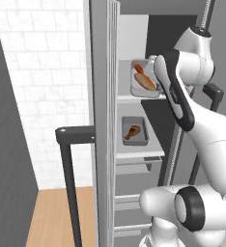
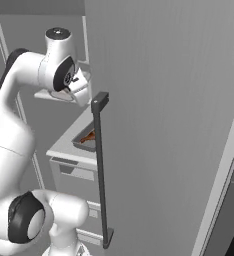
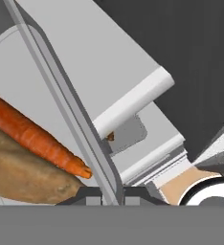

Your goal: Take the meat container that has the chicken drumstick and place it on the second highest rack of the freezer. Then take the vegetable container that has the carrot and sweet potato and place it on the highest rack of the freezer.

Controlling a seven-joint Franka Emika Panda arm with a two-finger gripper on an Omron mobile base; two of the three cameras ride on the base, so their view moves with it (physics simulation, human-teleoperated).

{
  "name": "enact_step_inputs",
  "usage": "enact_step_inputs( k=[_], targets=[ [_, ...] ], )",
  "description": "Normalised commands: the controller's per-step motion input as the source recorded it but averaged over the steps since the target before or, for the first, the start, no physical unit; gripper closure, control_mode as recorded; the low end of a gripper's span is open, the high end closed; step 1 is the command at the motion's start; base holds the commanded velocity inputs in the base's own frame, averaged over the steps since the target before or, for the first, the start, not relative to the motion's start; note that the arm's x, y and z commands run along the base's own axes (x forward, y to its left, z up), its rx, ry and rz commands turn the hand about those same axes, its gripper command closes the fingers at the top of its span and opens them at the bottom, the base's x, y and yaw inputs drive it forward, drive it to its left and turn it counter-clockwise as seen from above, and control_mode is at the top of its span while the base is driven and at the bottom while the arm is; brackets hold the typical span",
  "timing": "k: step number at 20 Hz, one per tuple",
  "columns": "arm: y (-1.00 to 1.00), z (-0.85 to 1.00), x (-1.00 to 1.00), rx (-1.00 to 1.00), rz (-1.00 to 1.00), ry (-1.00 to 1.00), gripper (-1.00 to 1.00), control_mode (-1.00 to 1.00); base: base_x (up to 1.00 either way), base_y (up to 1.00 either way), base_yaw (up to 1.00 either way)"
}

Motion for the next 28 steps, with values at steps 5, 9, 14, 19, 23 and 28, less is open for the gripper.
enact_step_inputs(
  k=[5,9,14,19,23,28],
  targets=[
    [0.1,0.0,0.66,0.0,-0.07,0.0,1.0,-1.0,0.0,0.0,0.0],
    [0.17,0.0,0.49,0.0,0.0,0.0,1.0,-1.0,0.0,0.0,0.0],
    [0.08,-0.1,0.44,0.0,0.0,0.0,1.0,-1.0,0.0,0.0,0.0],
    [0.04,-0.32,0.32,0.0,0.0,0.0,1.0,-1.0,0.0,0.0,0.0],
    [0.03,-0.21,0.31,0.0,0.0,0.0,1.0,-1.0,0.0,0.0,0.0],
    [0.08,0.0,0.33,0.0,0.0,0.0,1.0,-1.0,0.0,0.0,0.0]
  ],
)
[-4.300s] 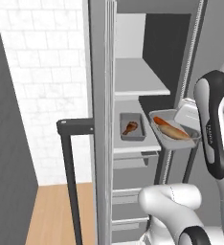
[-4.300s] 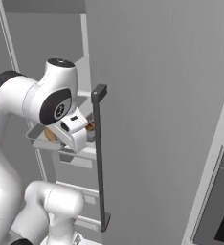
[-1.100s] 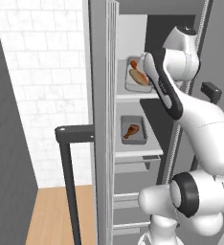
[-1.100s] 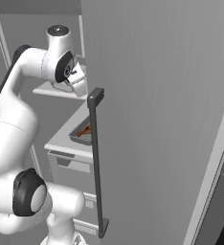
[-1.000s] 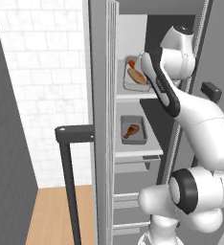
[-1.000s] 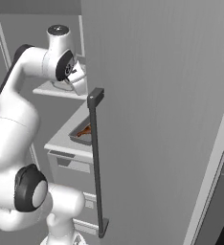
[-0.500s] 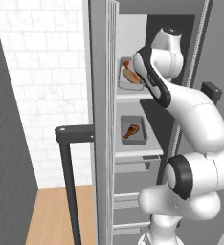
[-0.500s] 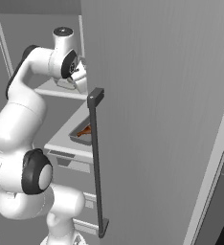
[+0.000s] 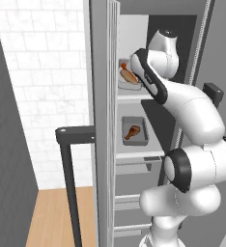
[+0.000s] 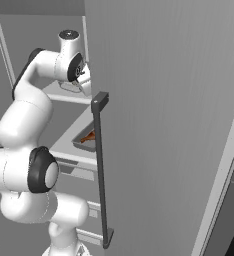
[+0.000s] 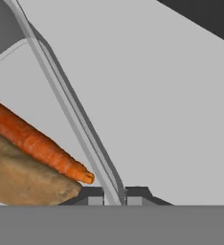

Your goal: Take the meat container that has the chicken drumstick and place it on the second highest rack of the freezer. Then take the vegetable container that has the carrot and sweet potato and place it on the highest rack of the freezer.

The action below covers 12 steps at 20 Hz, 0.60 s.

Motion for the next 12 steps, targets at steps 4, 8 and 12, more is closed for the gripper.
enact_step_inputs(
  k=[4,8,12],
  targets=[
    [0.07,0.0,0.25,0.0,0.0,0.0,1.0,-1.0,0.0,0.0,0.0],
    [0.0,0.0,0.0,0.0,0.0,0.0,1.0,-1.0,0.0,0.0,0.0],
    [0.0,0.0,0.0,0.0,0.0,0.0,1.0,-1.0,0.0,0.0,0.0]
  ],
)
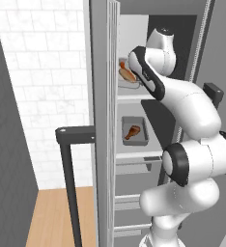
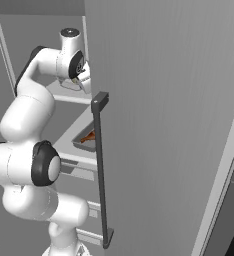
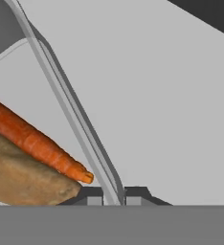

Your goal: Take the meat container that has the chicken drumstick and place it on the second highest rack of the freezer. Then take the vegetable container that has the carrot and sweet potato and place it on the highest rack of the freezer.

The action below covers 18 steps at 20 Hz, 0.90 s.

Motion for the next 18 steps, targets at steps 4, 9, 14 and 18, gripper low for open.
enact_step_inputs(
  k=[4,9,14,18],
  targets=[
    [0.0,0.0,0.0,0.0,0.0,0.0,-1.0,-1.0,0.0,0.0,0.0],
    [0.0,0.0,0.0,0.0,0.0,0.0,-1.0,-1.0,0.0,0.0,0.0],
    [0.0,0.0,-0.06,0.0,0.0,-0.02,-1.0,-1.0,0.0,0.0,0.0],
    [0.04,0.23,-0.72,-0.01,0.0,-0.16,-1.0,-1.0,0.0,0.0,0.0]
  ],
)
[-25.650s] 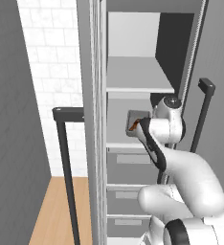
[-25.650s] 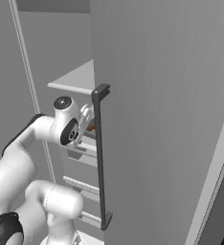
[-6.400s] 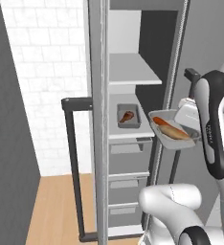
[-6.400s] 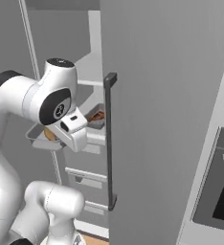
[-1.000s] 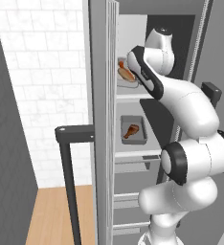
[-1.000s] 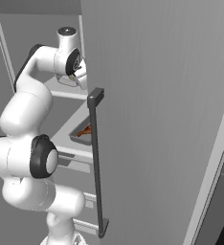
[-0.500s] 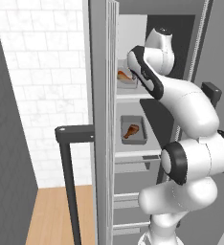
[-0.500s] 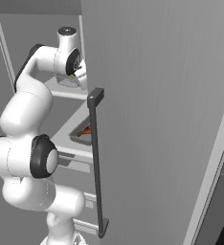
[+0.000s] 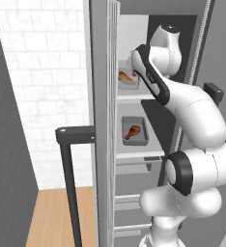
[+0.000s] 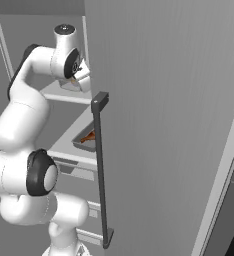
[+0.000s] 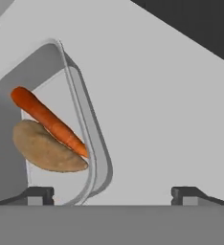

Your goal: Take the meat container that has the chicken drumstick and place it on the second highest rack of the freezer. Then take the vegetable container that has the carrot and sweet potato and place it on the highest rack of the freezer.

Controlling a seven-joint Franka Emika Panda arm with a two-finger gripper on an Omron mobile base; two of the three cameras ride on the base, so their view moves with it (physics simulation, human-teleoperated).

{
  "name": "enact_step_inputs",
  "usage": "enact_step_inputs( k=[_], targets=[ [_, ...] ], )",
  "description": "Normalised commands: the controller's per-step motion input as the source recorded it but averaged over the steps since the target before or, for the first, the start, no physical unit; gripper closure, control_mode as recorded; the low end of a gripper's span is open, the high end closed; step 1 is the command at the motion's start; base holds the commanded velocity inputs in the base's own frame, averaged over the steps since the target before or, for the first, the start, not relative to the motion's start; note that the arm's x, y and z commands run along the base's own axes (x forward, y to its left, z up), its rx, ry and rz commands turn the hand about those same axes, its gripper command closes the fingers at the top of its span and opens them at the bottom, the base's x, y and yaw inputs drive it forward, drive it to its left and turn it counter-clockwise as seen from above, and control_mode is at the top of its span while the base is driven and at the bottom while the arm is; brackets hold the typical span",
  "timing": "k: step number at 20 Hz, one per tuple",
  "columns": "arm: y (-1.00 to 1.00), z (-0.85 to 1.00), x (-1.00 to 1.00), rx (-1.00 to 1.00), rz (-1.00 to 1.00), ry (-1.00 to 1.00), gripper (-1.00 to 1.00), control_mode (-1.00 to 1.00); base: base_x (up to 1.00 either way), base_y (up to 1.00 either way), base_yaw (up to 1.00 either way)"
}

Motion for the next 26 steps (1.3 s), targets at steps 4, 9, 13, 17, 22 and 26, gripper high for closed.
enact_step_inputs(
  k=[4,9,13,17,22,26],
  targets=[
    [0.11,0.16,-0.95,-0.06,0.0,-0.21,-1.0,-1.0,0.0,0.0,0.0],
    [0.0,0.32,-0.99,-0.04,0.0,-0.1,-1.0,-1.0,0.0,0.0,0.0],
    [-0.01,0.15,-1.0,-0.06,0.1,0.07,-1.0,-1.0,0.0,0.0,0.0],
    [-0.01,0.0,-1.0,-0.15,0.18,0.15,-1.0,-1.0,0.0,0.0,0.0],
    [-0.17,0.0,-1.0,-0.13,0.16,0.16,-1.0,-1.0,0.0,0.0,0.0],
    [-0.36,0.0,-1.0,-0.1,0.14,0.16,-1.0,-1.0,0.0,0.0,0.0]
  ],
)
